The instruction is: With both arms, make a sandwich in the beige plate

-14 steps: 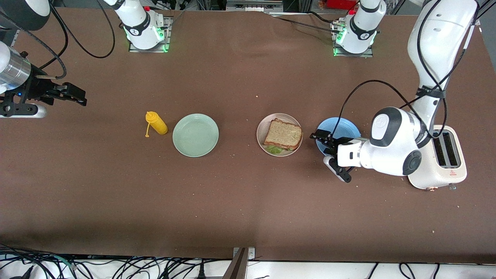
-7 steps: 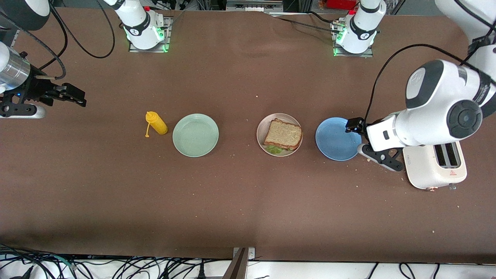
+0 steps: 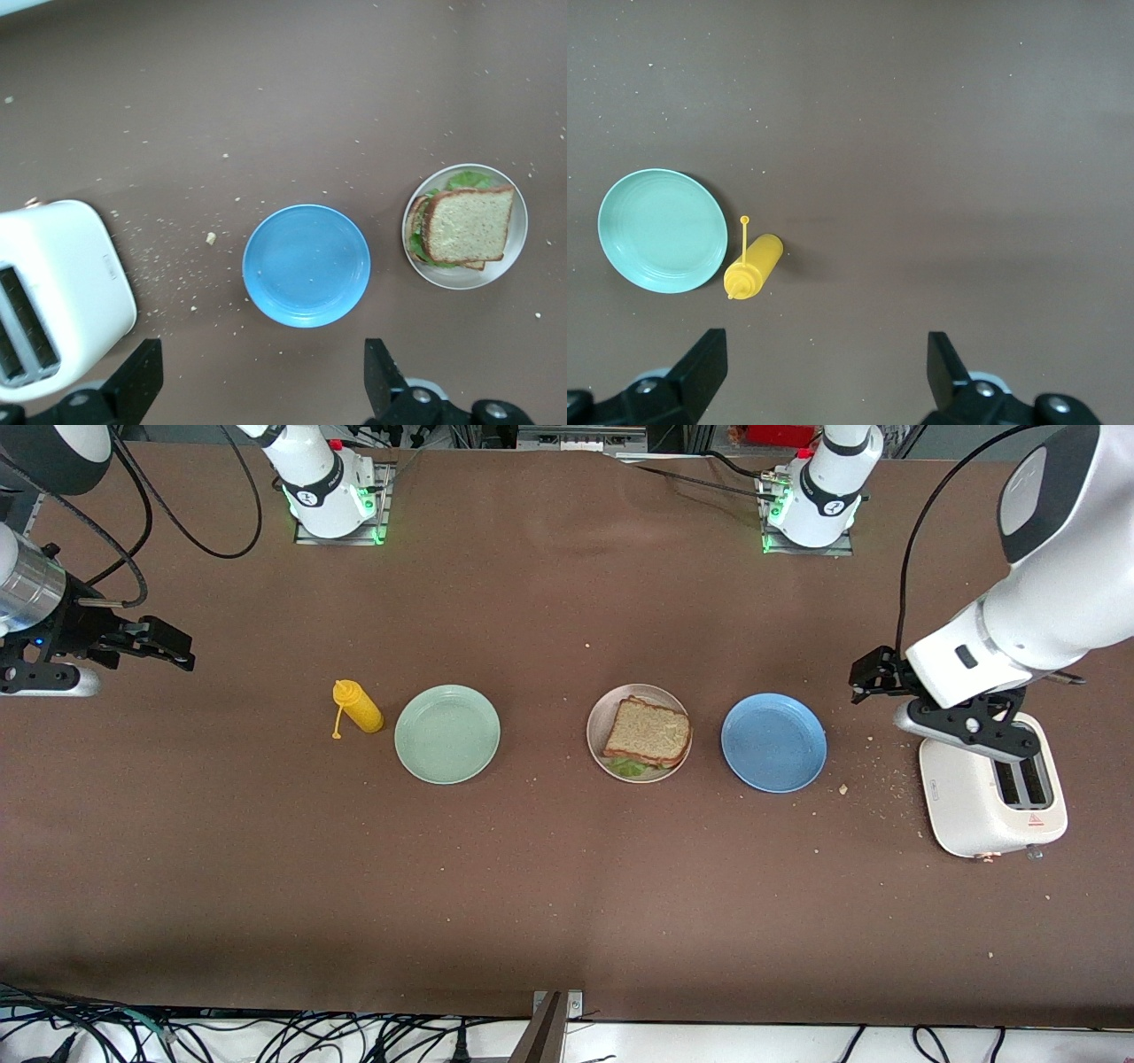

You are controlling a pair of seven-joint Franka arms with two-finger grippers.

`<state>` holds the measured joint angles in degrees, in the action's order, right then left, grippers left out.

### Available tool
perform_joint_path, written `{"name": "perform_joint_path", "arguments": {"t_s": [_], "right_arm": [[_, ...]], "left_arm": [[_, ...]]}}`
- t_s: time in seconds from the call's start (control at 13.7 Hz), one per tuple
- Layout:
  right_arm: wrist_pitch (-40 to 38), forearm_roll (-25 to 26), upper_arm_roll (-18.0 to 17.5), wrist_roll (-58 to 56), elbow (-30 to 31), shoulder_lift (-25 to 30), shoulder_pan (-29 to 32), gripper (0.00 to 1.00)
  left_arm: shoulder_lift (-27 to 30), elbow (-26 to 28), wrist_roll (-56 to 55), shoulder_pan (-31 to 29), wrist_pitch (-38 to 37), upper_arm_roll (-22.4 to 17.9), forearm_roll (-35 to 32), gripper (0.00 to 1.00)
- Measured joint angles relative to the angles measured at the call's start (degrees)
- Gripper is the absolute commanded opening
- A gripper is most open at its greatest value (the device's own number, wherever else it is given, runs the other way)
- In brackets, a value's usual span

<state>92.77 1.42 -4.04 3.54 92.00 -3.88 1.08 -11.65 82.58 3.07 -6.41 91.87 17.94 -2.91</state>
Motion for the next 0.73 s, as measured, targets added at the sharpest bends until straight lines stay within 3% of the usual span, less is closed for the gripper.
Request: {"name": "perform_joint_path", "arguments": {"t_s": [0.29, 0.73], "right_arm": [[0.0, 0.0, 0.0, 0.0, 0.0, 0.0, 0.0, 1.00], [0.0, 0.0, 0.0, 0.0, 0.0, 0.0, 0.0, 1.00]], "left_arm": [[4.6, 3.9, -3.2, 2.7, -0.2, -6.8, 2.6, 1.00], [7.4, 4.9, -3.3, 3.0, -1.9, -7.7, 6.1, 1.00]]}}
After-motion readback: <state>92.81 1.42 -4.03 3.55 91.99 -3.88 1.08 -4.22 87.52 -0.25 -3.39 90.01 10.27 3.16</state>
